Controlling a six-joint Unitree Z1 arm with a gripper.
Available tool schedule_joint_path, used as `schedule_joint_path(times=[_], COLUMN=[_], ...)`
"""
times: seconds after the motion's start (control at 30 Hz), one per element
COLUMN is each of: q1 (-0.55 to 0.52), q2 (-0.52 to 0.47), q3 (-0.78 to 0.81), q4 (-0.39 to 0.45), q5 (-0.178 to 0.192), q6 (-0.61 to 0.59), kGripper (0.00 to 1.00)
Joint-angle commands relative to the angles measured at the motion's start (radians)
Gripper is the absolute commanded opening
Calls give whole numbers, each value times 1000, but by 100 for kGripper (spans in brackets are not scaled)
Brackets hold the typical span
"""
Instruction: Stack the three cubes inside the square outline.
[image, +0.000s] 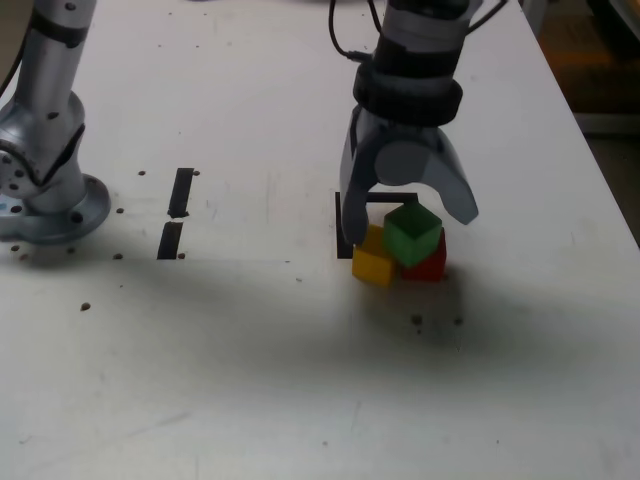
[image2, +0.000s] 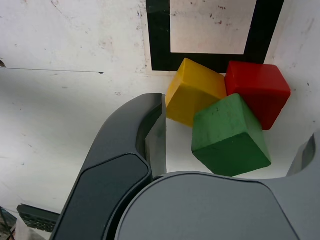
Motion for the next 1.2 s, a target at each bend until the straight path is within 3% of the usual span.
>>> schedule_joint_path(times=[0.0,0.6,1.17], q1=[-9,-14,-16], q2=[6,29,32], q3=[-7,25,23], q4=[-6,-17,-44], q5=[-4,-4,8], q6=[-5,-13,-20], kGripper=[95,82,31])
